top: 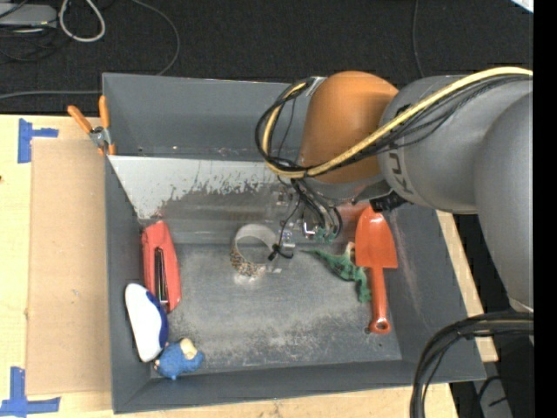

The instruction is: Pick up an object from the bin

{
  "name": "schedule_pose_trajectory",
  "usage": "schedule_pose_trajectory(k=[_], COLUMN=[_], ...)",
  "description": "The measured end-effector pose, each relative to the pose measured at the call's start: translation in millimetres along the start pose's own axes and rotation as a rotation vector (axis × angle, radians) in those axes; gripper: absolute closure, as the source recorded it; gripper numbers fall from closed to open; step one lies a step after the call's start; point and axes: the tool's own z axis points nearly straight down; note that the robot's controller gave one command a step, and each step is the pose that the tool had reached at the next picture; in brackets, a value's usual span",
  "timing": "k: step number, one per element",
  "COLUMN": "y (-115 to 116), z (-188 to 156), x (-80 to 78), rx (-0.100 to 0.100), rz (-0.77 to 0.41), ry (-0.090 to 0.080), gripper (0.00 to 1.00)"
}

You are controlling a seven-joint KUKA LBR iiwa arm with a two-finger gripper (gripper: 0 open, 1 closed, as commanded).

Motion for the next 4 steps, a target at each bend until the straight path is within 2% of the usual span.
schedule_pose_trajectory(k=[1, 2, 3, 4], y=[-2.0, 7.0, -3.8, -3.9], z=[61.5, 91.1, 89.6, 89.6], x=[2.6, -1.1, 3.9, 3.9], rx=[0.002, 0.0, -0.001, -0.001], rz=[-0.145, 0.069, -0.249, -0.249], ry=[0.007, 0.002, 0.008, 0.008], gripper=[0.0, 0.0, 1.0, 1.0])
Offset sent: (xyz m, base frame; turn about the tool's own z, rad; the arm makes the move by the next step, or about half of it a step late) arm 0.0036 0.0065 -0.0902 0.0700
